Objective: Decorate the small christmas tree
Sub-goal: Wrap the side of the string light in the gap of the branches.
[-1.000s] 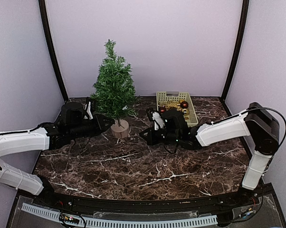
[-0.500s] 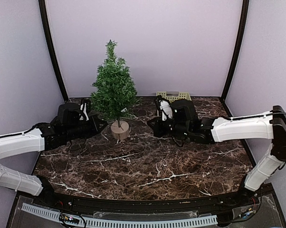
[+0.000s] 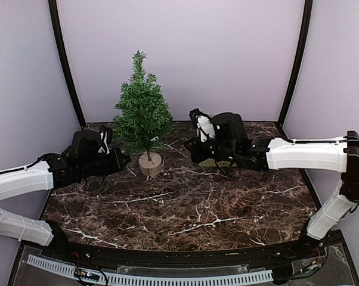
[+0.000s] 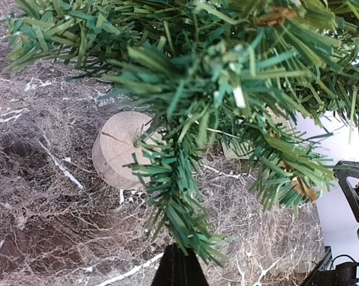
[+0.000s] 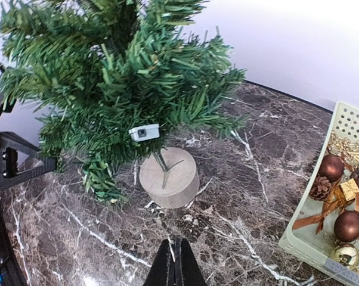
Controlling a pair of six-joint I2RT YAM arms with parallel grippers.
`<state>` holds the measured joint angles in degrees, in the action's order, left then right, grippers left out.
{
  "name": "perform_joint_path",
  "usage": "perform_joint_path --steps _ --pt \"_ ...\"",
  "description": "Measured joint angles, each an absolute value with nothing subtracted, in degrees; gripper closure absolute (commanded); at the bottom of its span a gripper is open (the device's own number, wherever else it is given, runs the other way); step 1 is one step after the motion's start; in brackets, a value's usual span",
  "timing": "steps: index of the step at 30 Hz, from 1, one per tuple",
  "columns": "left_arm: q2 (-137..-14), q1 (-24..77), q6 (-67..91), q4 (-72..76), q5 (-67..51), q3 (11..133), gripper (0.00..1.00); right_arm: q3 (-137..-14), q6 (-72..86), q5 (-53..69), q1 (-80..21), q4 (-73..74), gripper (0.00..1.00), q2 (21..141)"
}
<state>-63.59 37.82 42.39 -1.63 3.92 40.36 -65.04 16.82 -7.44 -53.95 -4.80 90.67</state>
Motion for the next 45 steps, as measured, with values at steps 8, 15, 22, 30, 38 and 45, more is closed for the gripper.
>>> perform_joint_path --steps 8,15,22,30,38,45 --pt "-63.57 37.78 41.1 -2.74 3.95 40.75 1.0 -66.13 13.5 0.64 -54.5 -2.57 1.0 90.3" --pt "-63.57 37.76 40.58 -3.38 4.05 41.32 1.0 -68.73 12.71 4.73 -54.83 -2.24 1.0 90.3" --pt "-63.53 37.71 40.36 -3.53 4.1 41.32 1.0 -69.91 12.69 7.68 -55.16 -2.11 1.0 90.45" --pt "-62.72 37.69 39.42 -3.42 3.86 41.32 1.0 -68.86 14.09 4.75 -56.95 -2.04 1.0 93.76" --pt "-62.7 37.67 38.98 -3.44 3.73 41.39 1.0 -64.99 17.54 3.16 -58.94 -2.15 1.0 97.62" --pt "-62.61 37.65 38.89 -3.44 3.7 41.8 1.0 -65.04 18.59 3.07 -59.94 -2.48 1.0 100.33"
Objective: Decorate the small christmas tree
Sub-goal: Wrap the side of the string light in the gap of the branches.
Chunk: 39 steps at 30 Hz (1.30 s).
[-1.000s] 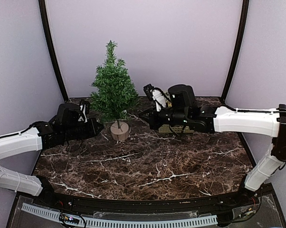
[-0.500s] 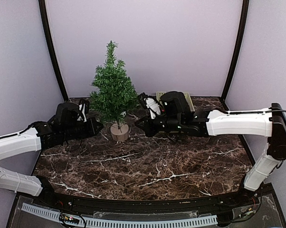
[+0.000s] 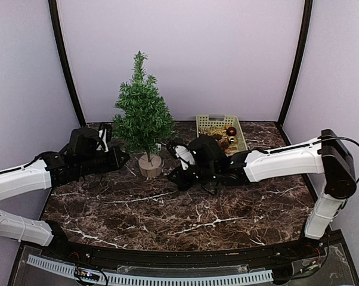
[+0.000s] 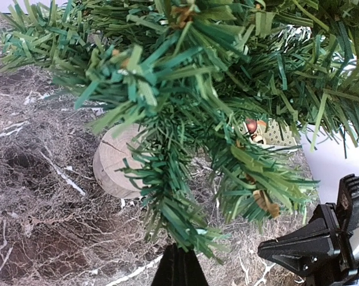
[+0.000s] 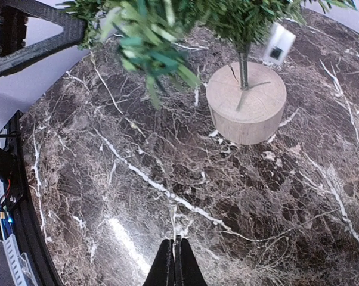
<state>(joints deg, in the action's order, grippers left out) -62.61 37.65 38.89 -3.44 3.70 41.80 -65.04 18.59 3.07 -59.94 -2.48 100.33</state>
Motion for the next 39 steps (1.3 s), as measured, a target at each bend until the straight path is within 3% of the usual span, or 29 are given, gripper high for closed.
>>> perform_joint_path --steps 23,39 --pt "-61.12 37.23 38.79 -3.57 4.01 41.8 1.0 -76.86 16.58 -13.15 -61.56 5.34 1.0 93.12" --pt "-60.1 31.48 37.74 -4.03 0.86 40.69 1.0 -78.32 20.1 -8.25 -54.11 3.29 1.0 102.63"
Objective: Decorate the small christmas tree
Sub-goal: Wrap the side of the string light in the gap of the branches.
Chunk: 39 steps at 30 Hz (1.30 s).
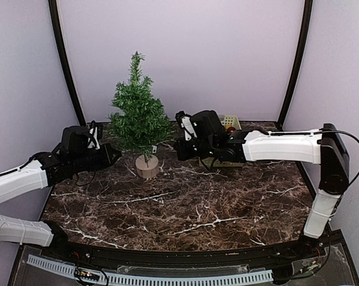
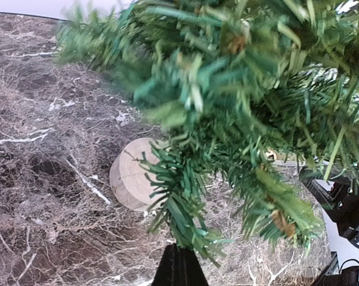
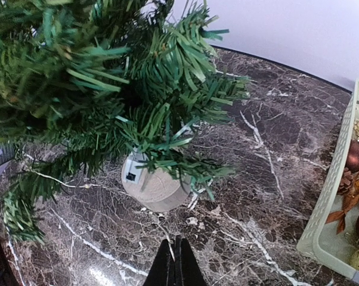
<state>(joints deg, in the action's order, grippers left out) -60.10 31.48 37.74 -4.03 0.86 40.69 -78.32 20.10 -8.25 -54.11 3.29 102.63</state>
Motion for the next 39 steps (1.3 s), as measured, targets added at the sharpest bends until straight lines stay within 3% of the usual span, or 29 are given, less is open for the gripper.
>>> perform_joint_path --steps 11,13,18,21,32,39 --pt "-63.37 26.26 30.48 -3.77 -4.01 41.28 0.98 -75.94 20.88 -1.87 -55.53 -0.32 1.0 103.96" --pt "-64.64 25.23 28.8 -3.75 -4.01 42.33 0.89 -75.72 21.21 -1.28 -56.29 -0.82 1.0 104.14" --pt "-65.36 23.88 25.36 -4.23 -3.36 44.47 0.51 -75.72 22.46 -1.02 -58.08 -1.52 1.0 105.1" --pt "-63.94 23.73 24.75 -5.69 -2.11 45.01 0.35 -75.72 23.09 -1.06 -58.54 -1.65 1.0 105.3" --pt "-50.52 27.75 30.74 -14.79 -1.19 45.54 0.26 -75.75 23.27 -2.59 -58.63 -1.87 1.0 105.3" --pt "-56.05 36.8 37.47 -8.25 -5.21 44.6 0.18 -75.79 23.27 -3.53 -58.63 -1.85 1.0 105.3"
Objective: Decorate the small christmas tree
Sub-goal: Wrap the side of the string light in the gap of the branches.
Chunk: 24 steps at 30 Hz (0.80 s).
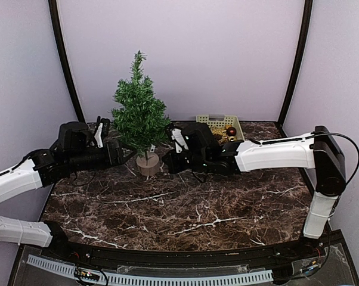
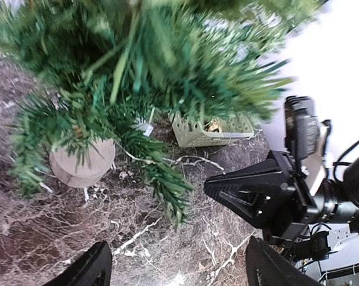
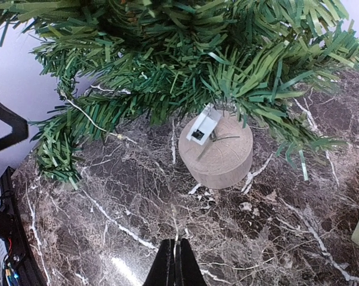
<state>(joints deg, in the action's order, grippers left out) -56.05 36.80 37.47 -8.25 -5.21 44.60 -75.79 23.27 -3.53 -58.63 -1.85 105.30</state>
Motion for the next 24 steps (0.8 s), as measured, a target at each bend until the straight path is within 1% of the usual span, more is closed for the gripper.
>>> perform_joint_path --steps 6,8,10,11,12,14,15,16,17,18,20,24 --pt "-63.48 37.1 40.25 -1.41 -9.13 43.7 0.15 -75.79 23.29 -4.14 -58.63 -1.83 1.0 105.3" --pt "-65.21 37.17 40.88 0.73 -10.09 43.68 0.17 -75.79 23.27 -4.25 -58.63 -1.83 1.0 105.3" --pt "-66.37 37.26 41.34 2.52 -10.61 43.62 0.23 -75.79 23.27 -4.34 -58.63 -1.83 1.0 105.27" --pt "-66.76 37.26 41.52 3.46 -10.74 43.48 0.3 -75.79 23.27 -4.36 -58.63 -1.83 1.0 105.27" --pt "-67.11 37.28 41.65 4.29 -10.74 43.31 0.35 -75.79 23.27 -4.38 -58.63 -1.85 1.0 105.25" --pt "-67.72 37.3 42.06 5.34 -10.5 43.09 0.53 -75.79 23.24 -4.51 -58.63 -1.85 1.0 105.21" --pt "-68.05 37.3 42.37 5.63 -10.22 43.03 0.58 -75.77 23.22 -4.67 -58.63 -1.83 1.0 105.1" --pt "-68.34 37.3 42.41 5.76 -9.91 42.94 0.65 -75.77 23.2 -4.8 -58.63 -1.8 1.0 105.03" --pt "-68.47 37.3 42.59 5.89 -9.43 42.78 0.69 -75.75 23.11 -4.99 -58.63 -1.74 1.0 104.88" --pt "-68.51 37.3 42.65 5.91 -9.19 42.57 0.75 -75.72 23.0 -5.41 -58.63 -1.58 1.0 104.66" --pt "-68.45 37.3 42.68 5.87 -8.38 42.15 0.82 -75.7 22.74 -6.26 -58.63 -1.26 1.0 104.09" --pt "-67.66 37.3 42.5 4.62 -6.57 41.91 0.88 -75.5 21.65 -8.01 -58.61 -0.14 1.0 102.28"
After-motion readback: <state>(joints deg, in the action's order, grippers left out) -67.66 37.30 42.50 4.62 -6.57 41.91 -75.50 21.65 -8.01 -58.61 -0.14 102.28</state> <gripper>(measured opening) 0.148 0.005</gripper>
